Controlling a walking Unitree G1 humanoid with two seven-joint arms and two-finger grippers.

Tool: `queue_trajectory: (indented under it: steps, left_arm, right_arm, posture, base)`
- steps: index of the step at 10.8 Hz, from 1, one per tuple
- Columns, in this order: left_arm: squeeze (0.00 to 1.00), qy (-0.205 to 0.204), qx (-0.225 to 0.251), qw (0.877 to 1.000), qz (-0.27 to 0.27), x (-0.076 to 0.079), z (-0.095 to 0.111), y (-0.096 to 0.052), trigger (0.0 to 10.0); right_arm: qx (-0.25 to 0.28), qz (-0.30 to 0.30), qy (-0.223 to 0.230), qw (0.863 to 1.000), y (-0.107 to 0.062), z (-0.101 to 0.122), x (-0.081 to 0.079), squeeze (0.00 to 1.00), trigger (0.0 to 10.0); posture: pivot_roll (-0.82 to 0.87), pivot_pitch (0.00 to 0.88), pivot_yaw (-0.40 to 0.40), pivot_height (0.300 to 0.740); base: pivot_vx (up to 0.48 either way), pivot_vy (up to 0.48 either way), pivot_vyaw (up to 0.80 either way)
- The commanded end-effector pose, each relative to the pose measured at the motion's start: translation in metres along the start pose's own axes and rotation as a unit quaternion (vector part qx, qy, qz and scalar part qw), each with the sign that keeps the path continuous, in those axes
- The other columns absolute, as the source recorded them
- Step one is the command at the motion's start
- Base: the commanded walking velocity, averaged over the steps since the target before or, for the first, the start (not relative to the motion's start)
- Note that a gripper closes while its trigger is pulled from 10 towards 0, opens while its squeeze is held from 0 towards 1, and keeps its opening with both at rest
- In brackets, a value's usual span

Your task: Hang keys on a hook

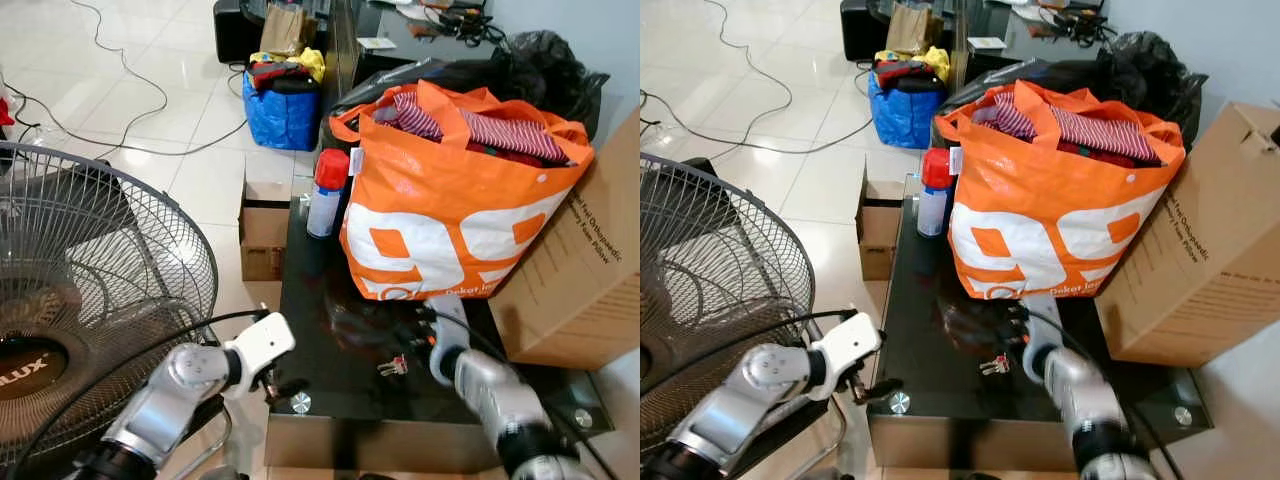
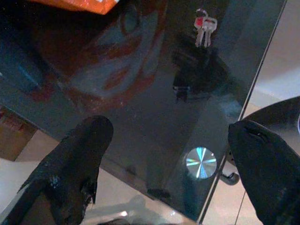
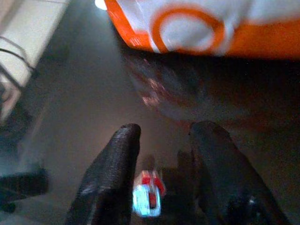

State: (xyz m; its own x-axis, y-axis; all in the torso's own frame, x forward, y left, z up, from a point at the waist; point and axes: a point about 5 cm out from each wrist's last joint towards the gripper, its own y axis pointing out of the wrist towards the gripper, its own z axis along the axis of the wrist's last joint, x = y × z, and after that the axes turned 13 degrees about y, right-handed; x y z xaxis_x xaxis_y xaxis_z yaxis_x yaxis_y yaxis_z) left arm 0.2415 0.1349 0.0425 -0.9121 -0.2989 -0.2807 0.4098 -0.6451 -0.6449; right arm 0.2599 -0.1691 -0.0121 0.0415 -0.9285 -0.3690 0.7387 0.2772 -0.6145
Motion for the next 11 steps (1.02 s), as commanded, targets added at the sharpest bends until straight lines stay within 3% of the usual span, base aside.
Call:
queue_trajectory:
  steps: [1,2,3,5,8,11]
  left_arm:
    - [0.31,0.017,0.007,1.000,-0.003,-0.002,0.007,0.004,10.0]
    - [0.31,0.020,0.009,1.000,-0.004,-0.002,0.009,0.006,10.0]
    - [0.31,0.021,0.012,1.000,-0.007,-0.001,0.010,0.008,10.0]
    - [0.31,0.021,0.012,1.000,-0.016,0.003,0.009,0.010,10.0]
    - [0.31,0.018,0.009,1.000,-0.020,0.006,0.006,0.008,10.0]
    - [0.31,0.019,0.004,1.000,-0.018,0.005,0.004,0.005,10.0]
  right_arm:
    - [0.003,-0.028,0.014,1.000,-0.004,0.000,0.006,1.00,10.0]
    - [-0.007,-0.035,0.020,0.999,-0.006,-0.006,0.005,1.00,10.0]
    - [-0.024,-0.031,0.019,0.999,-0.007,-0.013,0.002,0.00,10.0]
    - [-0.030,-0.003,0.056,0.998,-0.008,-0.020,-0.012,0.00,10.0]
    - [-0.034,-0.016,0.050,0.998,0.001,-0.021,-0.019,0.00,10.0]
    - [-0.025,-0.086,0.032,0.996,0.010,-0.015,-0.009,0.00,10.0]
  posture:
    - [0.00,0.000,-0.148,0.740]
    - [-0.01,0.000,-0.148,0.740]
    - [-0.01,0.000,-0.149,0.740]
    - [0.00,0.000,-0.153,0.740]
    - [0.01,0.000,-0.161,0.740]
    - [0.02,0.000,-0.170,0.740]
  base:
    - [0.000,0.000,0.00]
    - [0.000,0.000,0.00]
    - [0.000,0.000,0.00]
    - [0.000,0.000,0.00]
    - [0.000,0.000,0.00]
    - [0.000,0.000,0.00]
